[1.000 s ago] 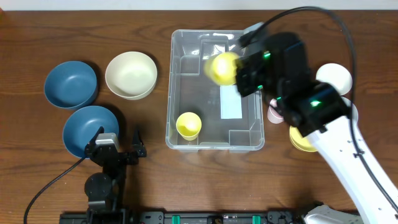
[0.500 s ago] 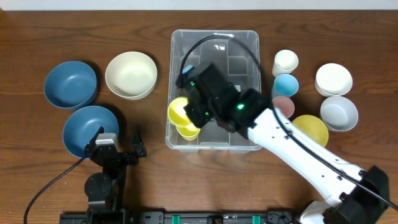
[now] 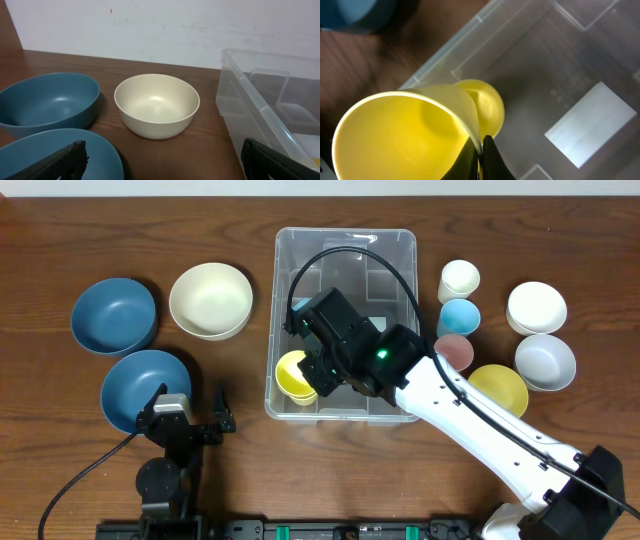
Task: Pack container
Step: 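Release the cup and move the right gripper back right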
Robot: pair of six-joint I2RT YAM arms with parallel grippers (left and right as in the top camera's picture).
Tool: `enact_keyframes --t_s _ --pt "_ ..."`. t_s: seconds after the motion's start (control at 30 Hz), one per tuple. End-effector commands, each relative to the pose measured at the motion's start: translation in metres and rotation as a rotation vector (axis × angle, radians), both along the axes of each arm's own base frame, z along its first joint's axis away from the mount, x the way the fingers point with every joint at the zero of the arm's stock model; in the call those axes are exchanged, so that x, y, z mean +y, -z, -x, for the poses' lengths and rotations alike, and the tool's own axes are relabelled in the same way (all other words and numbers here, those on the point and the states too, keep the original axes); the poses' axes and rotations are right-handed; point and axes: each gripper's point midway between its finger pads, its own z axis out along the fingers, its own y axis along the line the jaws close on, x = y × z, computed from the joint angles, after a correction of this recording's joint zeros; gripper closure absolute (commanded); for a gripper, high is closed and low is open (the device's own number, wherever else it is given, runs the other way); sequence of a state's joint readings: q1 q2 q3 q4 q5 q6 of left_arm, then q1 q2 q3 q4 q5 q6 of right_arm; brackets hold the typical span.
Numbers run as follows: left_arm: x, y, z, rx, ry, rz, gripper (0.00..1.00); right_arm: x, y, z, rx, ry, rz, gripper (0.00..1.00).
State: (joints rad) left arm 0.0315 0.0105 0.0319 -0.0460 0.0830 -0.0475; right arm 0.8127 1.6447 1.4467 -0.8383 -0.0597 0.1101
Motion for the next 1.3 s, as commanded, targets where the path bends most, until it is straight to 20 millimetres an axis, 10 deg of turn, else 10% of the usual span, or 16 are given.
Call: enact_keyframes --t_s 0.0,1.17,1.27 --pt "-0.003 0.017 0.000 0.041 0.016 -0.011 0.02 -0.007 -0.003 -0.005 -0.036 0.027 0.040 0.99" --pt "-0.003 0.017 0.000 0.041 0.016 -0.011 0.02 -0.009 0.022 -0.015 -0.031 0.051 0.114 0.98" --pt "-0.003 0.017 0.000 0.041 0.016 -0.011 0.02 -0.009 0.022 -0.015 -0.031 0.051 0.114 0.39"
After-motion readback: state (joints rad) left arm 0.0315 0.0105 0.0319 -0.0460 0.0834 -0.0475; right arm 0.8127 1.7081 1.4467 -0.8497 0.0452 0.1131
